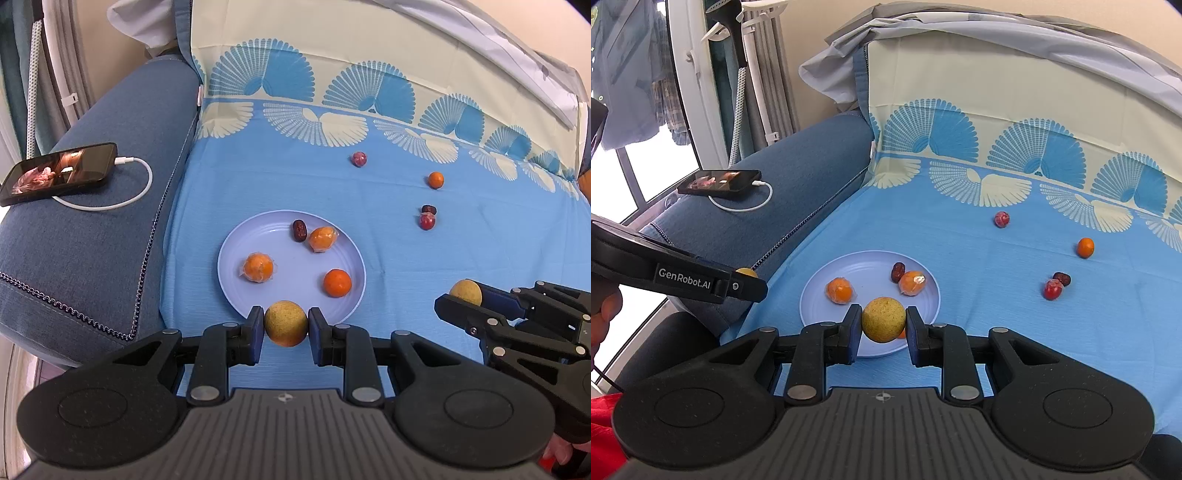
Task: Organize fruits
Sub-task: 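Carry the yellow fruit in the right tool over the plate while the left tool carries its yellow fruit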
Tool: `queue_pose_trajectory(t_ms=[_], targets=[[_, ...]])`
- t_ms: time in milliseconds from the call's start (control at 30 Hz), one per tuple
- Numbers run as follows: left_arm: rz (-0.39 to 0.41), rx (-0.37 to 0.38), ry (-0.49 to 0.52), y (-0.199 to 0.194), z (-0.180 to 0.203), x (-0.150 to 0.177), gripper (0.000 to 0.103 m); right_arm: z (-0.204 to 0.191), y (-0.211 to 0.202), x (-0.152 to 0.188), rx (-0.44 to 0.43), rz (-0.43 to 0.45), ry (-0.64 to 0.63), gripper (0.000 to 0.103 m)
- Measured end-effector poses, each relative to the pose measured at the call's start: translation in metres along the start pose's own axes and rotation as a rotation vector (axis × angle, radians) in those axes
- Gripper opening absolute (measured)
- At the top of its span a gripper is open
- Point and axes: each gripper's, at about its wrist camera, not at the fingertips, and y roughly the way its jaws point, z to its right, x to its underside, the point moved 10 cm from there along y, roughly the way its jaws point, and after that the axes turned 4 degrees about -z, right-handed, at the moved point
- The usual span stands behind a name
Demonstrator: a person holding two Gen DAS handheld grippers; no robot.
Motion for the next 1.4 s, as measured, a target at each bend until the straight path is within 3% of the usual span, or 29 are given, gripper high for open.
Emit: queue_pose_trajectory(t_ms=[900,1400], targets=[[-0.029,-0.006,-0.027,0.018,-0.010,-0.001,0.028,0.003,0.014,0.002,0.000,-0.028,0.010,0.026],[-0.062,-0.012,-0.054,0.055,-0.021,-0.020,0.028,-0.001,0.049,-0.003,-0.002,-0.059,-0.023,0.027]])
